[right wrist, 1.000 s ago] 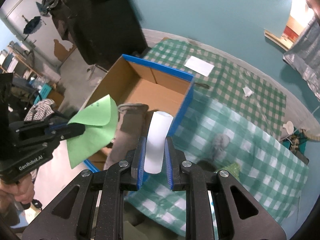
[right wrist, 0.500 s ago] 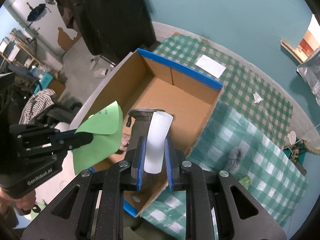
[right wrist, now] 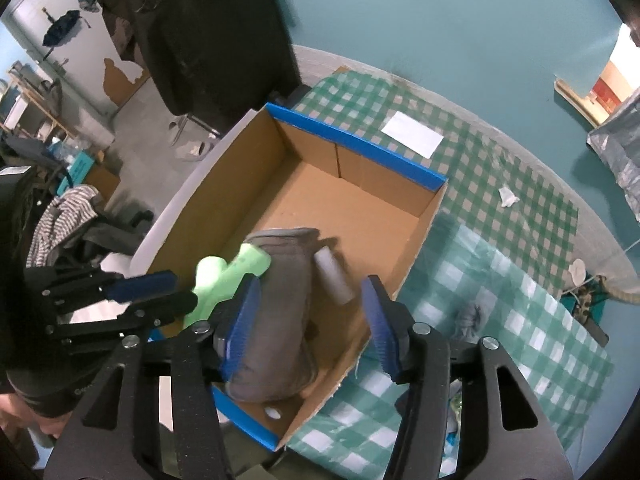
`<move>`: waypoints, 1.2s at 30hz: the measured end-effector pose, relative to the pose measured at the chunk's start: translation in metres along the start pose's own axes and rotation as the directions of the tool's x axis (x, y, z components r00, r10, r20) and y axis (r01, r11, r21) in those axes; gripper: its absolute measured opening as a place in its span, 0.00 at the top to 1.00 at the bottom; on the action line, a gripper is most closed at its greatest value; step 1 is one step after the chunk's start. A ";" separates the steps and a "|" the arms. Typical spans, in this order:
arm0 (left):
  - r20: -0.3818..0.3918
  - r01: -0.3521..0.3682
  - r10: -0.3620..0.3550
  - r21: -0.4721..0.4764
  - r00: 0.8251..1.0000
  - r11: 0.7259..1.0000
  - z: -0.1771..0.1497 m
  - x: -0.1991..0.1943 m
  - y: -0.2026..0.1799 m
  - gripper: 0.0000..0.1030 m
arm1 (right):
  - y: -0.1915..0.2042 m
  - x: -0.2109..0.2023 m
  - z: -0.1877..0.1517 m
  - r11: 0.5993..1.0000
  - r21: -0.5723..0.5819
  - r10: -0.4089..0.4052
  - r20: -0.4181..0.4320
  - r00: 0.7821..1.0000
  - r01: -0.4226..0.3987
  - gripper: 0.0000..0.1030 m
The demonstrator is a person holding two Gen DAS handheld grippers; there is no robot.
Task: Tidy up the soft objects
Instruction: 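Open the right gripper over the box while the left releases the foam sheet inside, then withdraw both open grippers from the box back over the table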
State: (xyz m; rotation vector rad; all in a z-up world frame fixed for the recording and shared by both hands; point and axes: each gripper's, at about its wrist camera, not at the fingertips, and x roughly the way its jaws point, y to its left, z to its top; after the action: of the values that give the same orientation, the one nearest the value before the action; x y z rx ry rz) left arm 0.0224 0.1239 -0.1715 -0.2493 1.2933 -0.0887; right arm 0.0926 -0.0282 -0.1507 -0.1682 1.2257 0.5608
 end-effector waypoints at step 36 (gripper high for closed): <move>0.032 -0.148 0.145 0.162 0.989 0.976 0.000 -0.002 -0.068 0.22 | -0.077 -0.036 -0.050 0.986 0.155 -0.064 -0.021 0.998 0.066 0.36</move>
State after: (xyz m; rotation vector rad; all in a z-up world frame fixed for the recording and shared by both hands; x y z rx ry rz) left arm 0.0269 0.0581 -0.1538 -0.0132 1.2733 -0.0661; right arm 0.0804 -0.1258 -0.1485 -0.0807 1.2692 0.4059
